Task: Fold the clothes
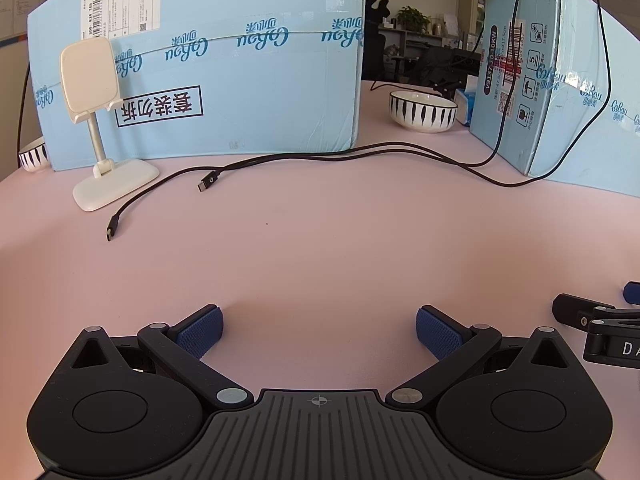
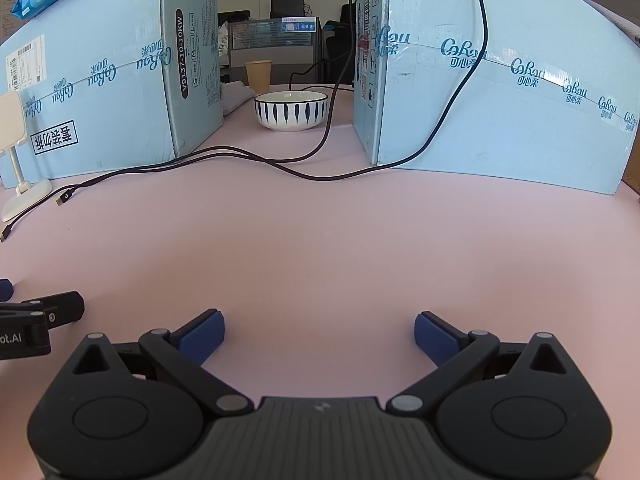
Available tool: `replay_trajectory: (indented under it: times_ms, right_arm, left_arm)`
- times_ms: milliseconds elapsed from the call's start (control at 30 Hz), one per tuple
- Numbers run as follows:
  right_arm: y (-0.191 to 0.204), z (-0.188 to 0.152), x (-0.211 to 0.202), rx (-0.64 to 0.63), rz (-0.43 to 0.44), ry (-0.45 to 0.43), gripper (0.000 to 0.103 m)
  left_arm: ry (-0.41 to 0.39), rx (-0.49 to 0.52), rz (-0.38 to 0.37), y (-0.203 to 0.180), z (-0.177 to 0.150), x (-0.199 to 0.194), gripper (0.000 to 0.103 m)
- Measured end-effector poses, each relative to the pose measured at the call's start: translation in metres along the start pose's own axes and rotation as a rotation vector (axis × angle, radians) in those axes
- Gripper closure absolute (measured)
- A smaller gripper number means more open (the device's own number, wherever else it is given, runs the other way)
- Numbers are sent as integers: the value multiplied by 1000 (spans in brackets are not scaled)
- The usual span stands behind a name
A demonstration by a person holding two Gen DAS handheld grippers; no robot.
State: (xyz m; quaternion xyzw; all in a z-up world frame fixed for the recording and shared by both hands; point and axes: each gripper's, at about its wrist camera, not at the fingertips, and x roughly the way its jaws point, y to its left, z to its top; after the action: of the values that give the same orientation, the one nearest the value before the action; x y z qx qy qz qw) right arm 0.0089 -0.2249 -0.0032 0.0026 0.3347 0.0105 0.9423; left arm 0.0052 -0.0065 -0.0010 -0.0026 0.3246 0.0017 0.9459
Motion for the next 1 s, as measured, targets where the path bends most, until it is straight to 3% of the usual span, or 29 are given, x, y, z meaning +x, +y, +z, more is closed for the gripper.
replay_trajectory:
  times_ms: [1000]
  right_arm:
    - [2, -1, 1, 1, -1, 2, 0]
  left_arm:
    - [-1, -7, -6, 1, 0, 1, 0]
